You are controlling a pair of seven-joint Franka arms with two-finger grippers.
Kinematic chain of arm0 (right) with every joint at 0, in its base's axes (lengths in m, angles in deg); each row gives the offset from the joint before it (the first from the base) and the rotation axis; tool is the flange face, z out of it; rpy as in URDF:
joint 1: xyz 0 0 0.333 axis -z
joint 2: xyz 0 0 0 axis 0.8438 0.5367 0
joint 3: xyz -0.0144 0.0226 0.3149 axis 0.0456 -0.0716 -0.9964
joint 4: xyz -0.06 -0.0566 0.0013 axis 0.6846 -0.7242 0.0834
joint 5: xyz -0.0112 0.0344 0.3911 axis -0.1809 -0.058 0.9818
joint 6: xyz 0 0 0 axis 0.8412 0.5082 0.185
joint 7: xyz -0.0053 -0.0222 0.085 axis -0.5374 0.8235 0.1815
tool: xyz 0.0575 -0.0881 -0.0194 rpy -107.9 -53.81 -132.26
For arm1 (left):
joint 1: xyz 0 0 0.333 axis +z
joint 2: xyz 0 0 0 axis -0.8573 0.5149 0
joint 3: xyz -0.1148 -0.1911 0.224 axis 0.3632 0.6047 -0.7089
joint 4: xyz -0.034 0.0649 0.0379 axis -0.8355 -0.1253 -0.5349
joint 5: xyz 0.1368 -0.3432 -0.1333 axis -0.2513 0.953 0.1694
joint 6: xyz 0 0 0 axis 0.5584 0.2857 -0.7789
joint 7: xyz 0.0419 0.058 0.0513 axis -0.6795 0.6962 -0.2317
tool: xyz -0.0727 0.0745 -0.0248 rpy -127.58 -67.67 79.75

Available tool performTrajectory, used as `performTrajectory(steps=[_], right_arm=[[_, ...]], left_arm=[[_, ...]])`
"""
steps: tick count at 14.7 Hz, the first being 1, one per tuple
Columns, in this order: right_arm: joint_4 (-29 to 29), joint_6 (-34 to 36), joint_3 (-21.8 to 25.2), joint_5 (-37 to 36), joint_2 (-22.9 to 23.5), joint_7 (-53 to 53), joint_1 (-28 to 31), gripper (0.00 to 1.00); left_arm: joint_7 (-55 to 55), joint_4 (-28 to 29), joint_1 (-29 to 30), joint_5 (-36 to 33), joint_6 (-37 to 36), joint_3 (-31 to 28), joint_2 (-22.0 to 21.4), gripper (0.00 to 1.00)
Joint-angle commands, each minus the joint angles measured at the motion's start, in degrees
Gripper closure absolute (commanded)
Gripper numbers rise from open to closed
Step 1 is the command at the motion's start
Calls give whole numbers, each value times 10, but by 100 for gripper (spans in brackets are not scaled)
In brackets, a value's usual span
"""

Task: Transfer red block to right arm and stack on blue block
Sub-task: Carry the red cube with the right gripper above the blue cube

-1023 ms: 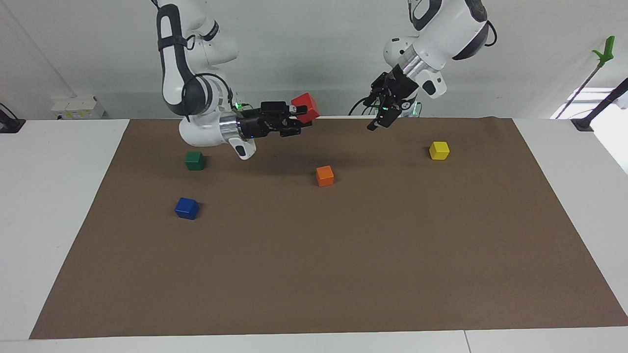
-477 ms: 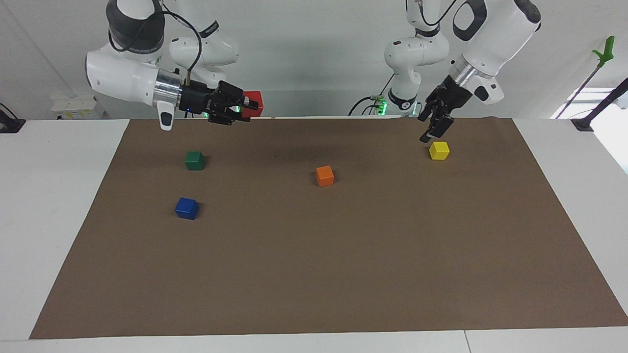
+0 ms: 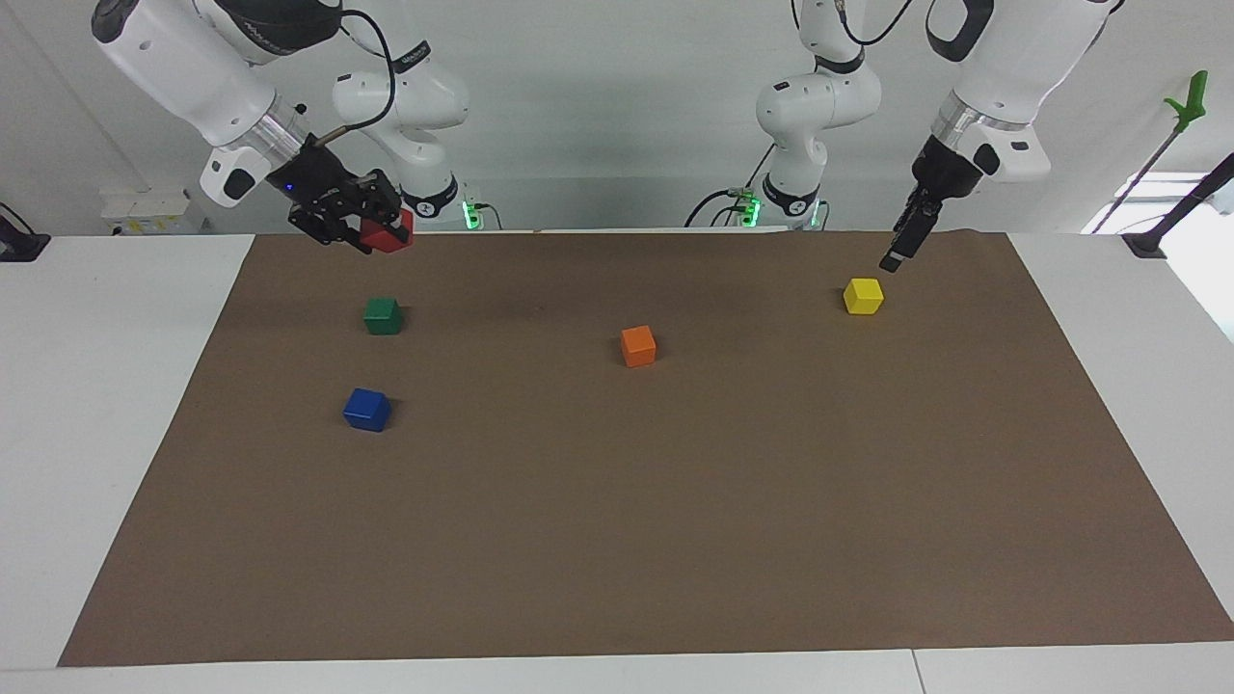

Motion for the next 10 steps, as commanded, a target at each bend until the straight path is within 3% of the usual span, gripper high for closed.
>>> performTrajectory(steps=[1,3,6,10], right_arm=[[2,-38,-10,-83,8,-8,0,100],[21,-72,-10,-127,13,-10,1,100],[55,-154,-10,-169,26,-30,1,100],[78,-248,-10,-187,73,-44,-12,100]], left_arm=[[101,-50,12,-34,-37,2,30,0],[146,-64,12,-50,-40,2,38,0],[304,-94,17,-71,-70,2,57,0],[344,-182,-11,-121,-124,1,128,0]])
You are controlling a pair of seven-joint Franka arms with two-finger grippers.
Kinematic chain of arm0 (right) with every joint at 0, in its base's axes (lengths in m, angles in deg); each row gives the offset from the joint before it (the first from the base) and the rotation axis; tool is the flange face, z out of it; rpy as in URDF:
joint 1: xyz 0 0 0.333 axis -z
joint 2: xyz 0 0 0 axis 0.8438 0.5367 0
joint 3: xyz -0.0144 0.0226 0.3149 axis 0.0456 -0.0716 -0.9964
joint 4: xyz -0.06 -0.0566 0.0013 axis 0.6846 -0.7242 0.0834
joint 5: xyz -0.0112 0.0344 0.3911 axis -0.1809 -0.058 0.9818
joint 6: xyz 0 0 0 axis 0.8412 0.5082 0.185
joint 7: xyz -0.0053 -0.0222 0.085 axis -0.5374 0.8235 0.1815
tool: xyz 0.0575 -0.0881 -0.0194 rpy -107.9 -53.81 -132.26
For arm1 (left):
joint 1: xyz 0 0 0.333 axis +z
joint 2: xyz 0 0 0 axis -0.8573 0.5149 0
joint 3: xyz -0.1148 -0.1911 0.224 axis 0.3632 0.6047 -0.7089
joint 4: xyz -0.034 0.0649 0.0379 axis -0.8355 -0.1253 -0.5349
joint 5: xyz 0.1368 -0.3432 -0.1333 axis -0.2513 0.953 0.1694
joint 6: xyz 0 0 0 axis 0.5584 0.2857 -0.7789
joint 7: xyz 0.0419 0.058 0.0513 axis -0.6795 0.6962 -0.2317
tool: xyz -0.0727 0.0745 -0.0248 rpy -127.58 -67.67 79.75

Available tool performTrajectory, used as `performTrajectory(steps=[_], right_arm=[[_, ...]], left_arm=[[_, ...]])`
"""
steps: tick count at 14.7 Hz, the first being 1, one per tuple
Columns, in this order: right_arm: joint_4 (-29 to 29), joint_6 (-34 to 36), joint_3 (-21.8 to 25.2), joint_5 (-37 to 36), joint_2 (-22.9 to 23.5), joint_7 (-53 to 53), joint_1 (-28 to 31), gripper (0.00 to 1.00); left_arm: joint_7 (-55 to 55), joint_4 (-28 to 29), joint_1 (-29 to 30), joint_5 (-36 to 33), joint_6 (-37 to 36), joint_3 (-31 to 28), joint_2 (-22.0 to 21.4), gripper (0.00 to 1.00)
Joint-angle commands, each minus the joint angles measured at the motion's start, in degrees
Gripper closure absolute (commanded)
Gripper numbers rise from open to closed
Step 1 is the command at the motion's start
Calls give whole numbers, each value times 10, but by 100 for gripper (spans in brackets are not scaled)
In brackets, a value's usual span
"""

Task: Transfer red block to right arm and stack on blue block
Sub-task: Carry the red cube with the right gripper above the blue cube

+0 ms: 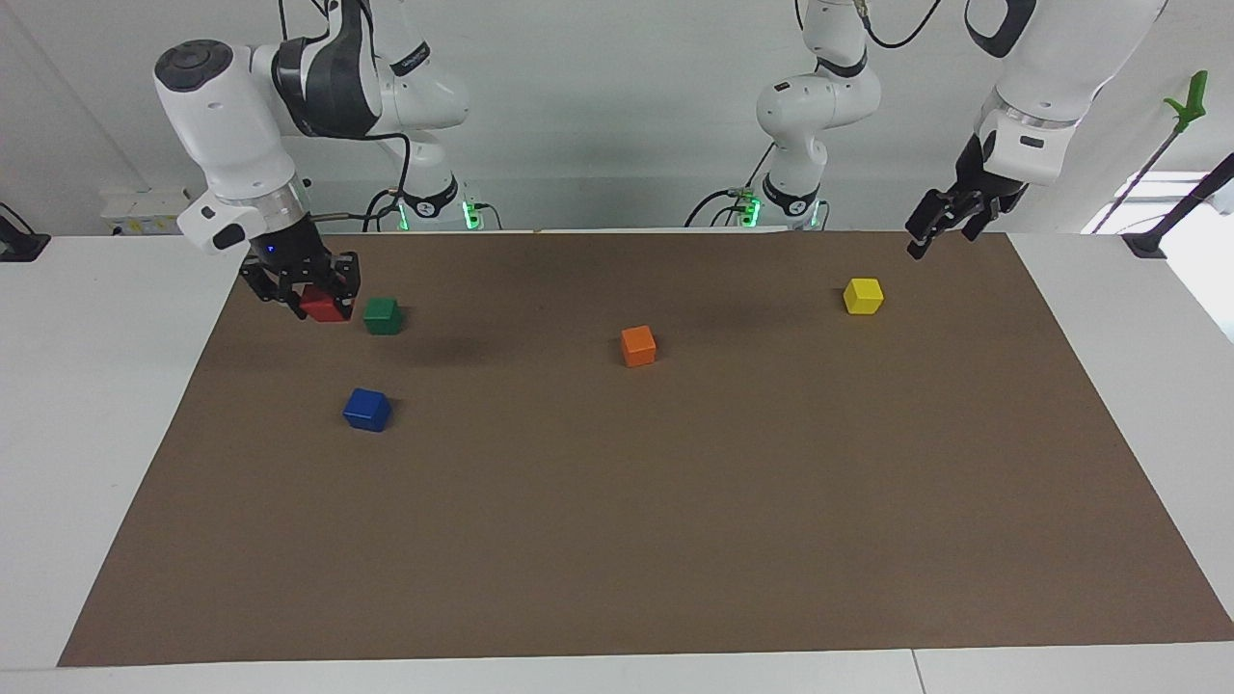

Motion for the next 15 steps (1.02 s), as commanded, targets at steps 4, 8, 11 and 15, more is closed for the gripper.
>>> performTrajectory(steps=[4,8,11,15], right_arm=[[52,-117,-3,-72,42,-13,-28,100],[107,-167,-3,-118,22,25,-31,100],[106,-201,-2,-91,38,67,-20,100],[103,-236,0,-33,71,46,-8,100]], left_arm=[[64,-85,-38,-33,-39,-15,83,0],[99,-67,-91,-29,-78,-83,61,0],[126,-27,-95,-29,-62,-82,40,0],[136,-32,-103,-27,-13,-83,60,0]])
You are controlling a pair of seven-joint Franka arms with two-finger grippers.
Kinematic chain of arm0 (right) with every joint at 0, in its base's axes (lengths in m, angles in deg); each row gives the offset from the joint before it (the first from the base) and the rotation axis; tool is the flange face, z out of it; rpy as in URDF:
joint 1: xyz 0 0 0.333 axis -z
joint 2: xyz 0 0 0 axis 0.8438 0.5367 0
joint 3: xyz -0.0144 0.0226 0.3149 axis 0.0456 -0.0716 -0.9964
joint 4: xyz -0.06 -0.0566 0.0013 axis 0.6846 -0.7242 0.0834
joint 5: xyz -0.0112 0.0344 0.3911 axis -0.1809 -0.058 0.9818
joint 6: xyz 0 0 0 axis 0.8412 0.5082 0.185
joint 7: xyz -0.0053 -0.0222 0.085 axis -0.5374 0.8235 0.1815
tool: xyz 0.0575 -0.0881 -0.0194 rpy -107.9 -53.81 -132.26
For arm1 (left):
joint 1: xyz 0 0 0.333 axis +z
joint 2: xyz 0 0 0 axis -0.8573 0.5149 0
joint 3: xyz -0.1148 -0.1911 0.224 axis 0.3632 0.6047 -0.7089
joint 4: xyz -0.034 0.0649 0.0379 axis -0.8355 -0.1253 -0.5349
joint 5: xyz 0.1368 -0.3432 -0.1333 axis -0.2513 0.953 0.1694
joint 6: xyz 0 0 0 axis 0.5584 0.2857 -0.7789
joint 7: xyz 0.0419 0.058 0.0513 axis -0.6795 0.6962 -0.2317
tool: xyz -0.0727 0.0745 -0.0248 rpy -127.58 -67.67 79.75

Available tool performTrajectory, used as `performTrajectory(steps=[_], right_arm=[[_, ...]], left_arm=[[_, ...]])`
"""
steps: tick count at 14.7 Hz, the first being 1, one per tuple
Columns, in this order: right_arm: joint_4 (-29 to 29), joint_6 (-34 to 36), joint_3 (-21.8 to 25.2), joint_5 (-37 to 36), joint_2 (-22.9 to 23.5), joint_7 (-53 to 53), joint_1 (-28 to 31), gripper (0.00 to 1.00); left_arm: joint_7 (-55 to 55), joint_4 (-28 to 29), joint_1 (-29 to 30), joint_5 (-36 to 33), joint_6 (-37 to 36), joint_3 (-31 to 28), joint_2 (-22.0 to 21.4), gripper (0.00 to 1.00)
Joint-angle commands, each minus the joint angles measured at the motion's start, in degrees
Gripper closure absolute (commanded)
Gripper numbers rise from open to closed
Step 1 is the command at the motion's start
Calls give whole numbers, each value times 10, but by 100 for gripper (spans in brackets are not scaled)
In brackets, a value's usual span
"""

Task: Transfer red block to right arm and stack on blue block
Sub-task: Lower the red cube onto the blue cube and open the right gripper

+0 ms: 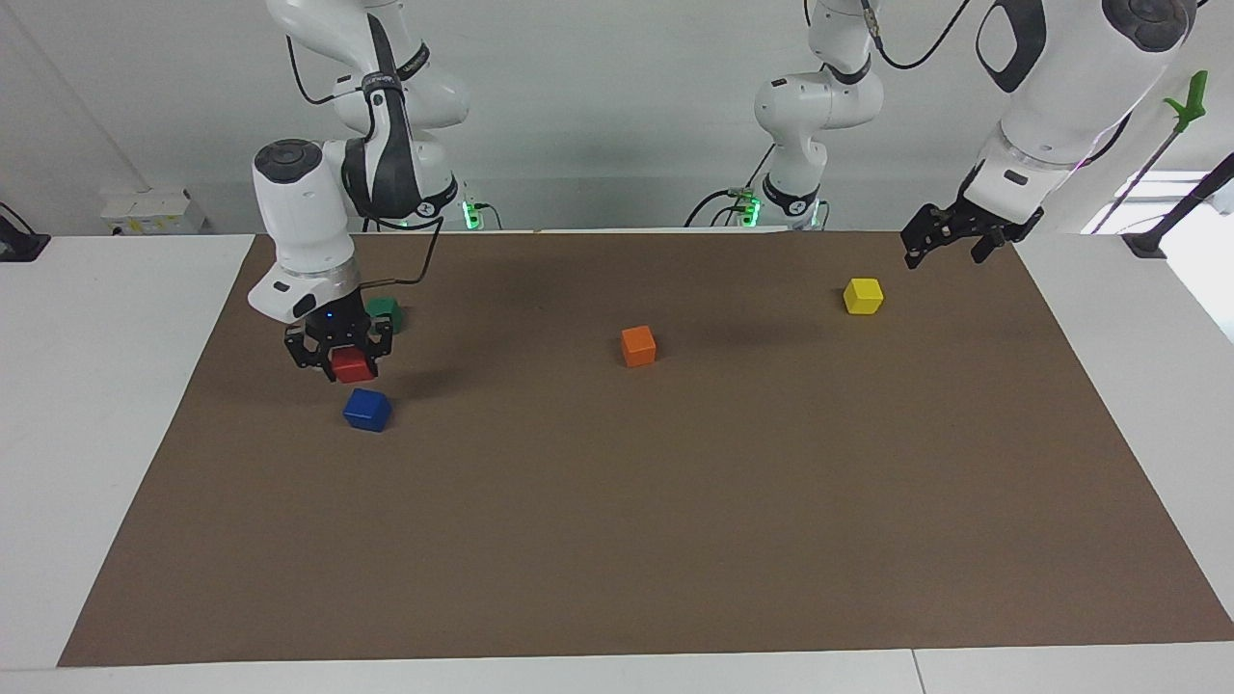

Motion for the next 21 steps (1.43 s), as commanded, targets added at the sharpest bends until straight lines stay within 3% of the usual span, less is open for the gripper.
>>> performTrajectory(steps=[1,8,18,21], right_arm=[[2,-38,-2,14,23,-54,13,100],[0,-73,-1,5,72,-132,27,100],[-7,-85,-1,3,83,-185,21,100],[-7,-85,-1,4,83,-200,22,100]], left_arm=[[12,8,-14,-8,21,-14,7,0],[7,18,-16,-7,16,-9,6,0],[-5,23,-16,24,19,-10,0,0],[-2,36,-16,24,-3,-10,-23,0]])
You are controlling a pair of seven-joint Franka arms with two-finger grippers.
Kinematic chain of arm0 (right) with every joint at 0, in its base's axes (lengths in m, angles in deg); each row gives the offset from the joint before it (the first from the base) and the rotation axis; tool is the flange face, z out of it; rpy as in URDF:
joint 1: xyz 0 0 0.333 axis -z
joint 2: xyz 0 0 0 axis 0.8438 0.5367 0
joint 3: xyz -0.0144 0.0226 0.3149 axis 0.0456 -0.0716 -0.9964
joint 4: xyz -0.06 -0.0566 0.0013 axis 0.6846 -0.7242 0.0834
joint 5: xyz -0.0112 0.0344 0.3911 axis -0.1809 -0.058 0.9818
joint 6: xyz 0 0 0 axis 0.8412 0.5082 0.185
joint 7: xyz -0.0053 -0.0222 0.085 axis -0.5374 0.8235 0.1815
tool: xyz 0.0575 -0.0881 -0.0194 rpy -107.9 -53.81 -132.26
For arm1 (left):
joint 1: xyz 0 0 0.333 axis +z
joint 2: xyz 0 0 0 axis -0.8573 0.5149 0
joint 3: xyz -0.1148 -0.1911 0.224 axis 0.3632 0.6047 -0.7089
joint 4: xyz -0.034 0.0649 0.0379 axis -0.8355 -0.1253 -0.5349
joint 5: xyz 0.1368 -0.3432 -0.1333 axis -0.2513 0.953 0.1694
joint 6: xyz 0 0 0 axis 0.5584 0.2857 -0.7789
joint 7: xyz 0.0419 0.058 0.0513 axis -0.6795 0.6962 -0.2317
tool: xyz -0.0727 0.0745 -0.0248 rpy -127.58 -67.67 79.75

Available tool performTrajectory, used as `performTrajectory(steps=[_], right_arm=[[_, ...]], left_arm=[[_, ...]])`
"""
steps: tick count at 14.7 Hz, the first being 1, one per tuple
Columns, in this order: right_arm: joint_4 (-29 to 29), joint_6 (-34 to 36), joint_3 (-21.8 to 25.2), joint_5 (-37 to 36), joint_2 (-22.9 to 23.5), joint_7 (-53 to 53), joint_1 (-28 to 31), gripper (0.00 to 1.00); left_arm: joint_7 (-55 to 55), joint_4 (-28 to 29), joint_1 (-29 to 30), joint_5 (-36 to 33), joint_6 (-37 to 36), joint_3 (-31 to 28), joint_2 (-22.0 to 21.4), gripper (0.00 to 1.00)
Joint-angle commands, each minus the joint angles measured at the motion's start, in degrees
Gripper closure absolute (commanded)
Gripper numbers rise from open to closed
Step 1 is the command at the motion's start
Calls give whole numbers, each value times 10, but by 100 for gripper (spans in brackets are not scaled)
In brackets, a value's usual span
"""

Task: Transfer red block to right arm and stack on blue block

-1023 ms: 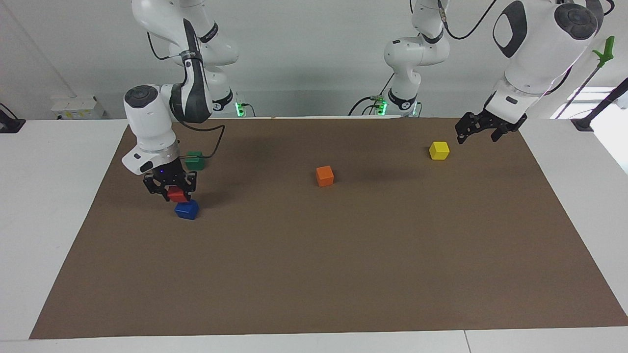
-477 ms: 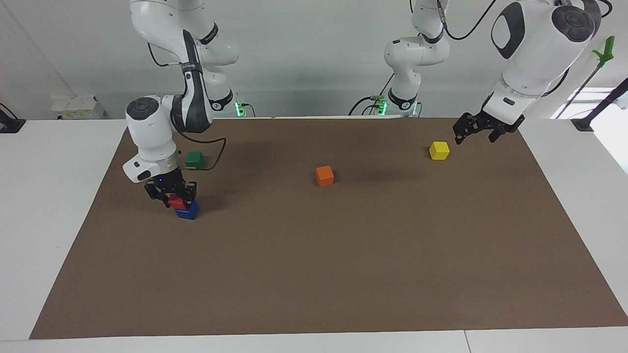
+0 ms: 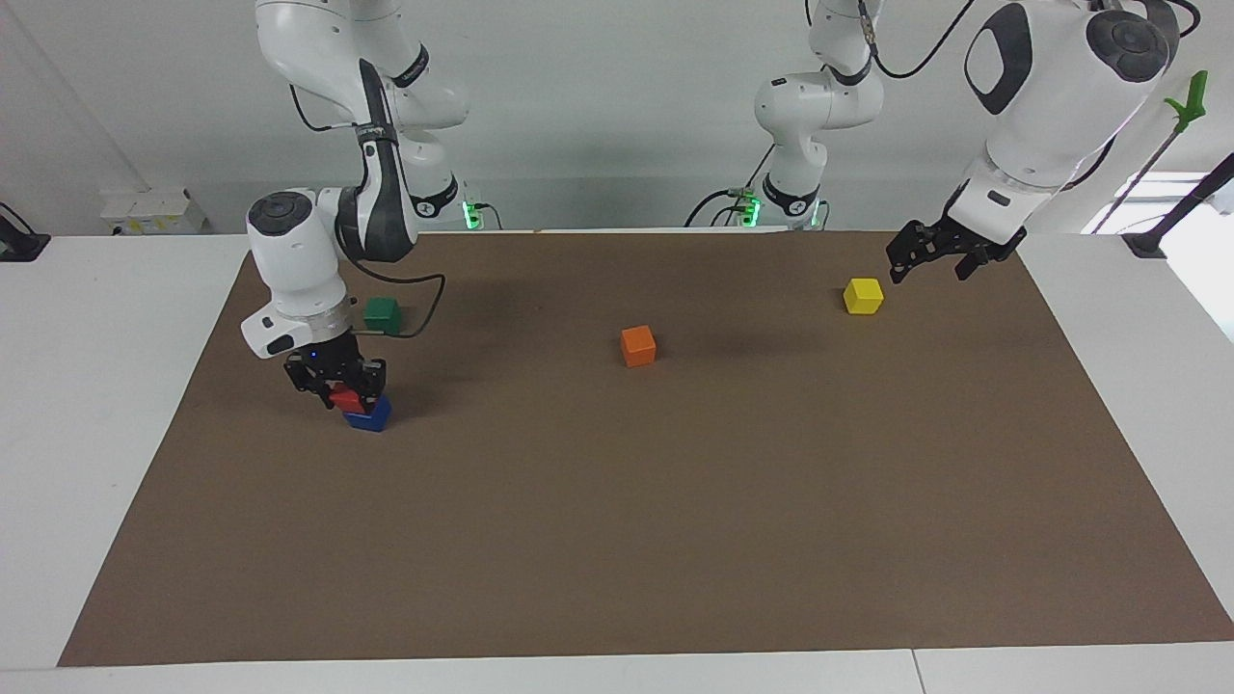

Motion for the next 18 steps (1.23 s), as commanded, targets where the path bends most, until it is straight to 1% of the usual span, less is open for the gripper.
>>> performTrajectory(steps=[1,2,3,4,5,9,11,13,15,16,18], right_arm=[[-4,-13,-2,-2,10,-20,2,82],[-4,-13,-2,-2,10,-22,2,59],[-4,-13,-2,-2,10,-28,2,27],[-4,-14,-2,-2,10,-30,2,3],[-4,-13,-2,-2,10,-30,2,0],[-14,-1,-2,-2,11,-31,2,0],[-54,58,-2,-2,14,-25,3,0],[-117,151,-2,-2,11,0,5,0],[-179,245,-2,-1,3,62,9,0],[-199,276,-2,8,-9,88,10,0],[-211,294,-1,9,-36,100,17,0]], left_arm=[[-5,26,-9,7,4,-8,-29,0],[-6,26,-9,7,17,-8,-29,0],[-7,26,-9,7,19,-9,-28,0],[-8,26,-9,7,19,-9,-28,0],[-8,23,-10,7,22,-9,-26,0],[-4,18,-9,7,22,-8,-24,0],[-5,14,-9,7,20,-8,-24,0],[-4,15,-9,7,22,-7,-24,0],[-3,15,-9,7,21,-7,-24,0],[-4,15,-10,7,21,-7,-24,0],[-3,14,-10,7,20,-7,-25,0]])
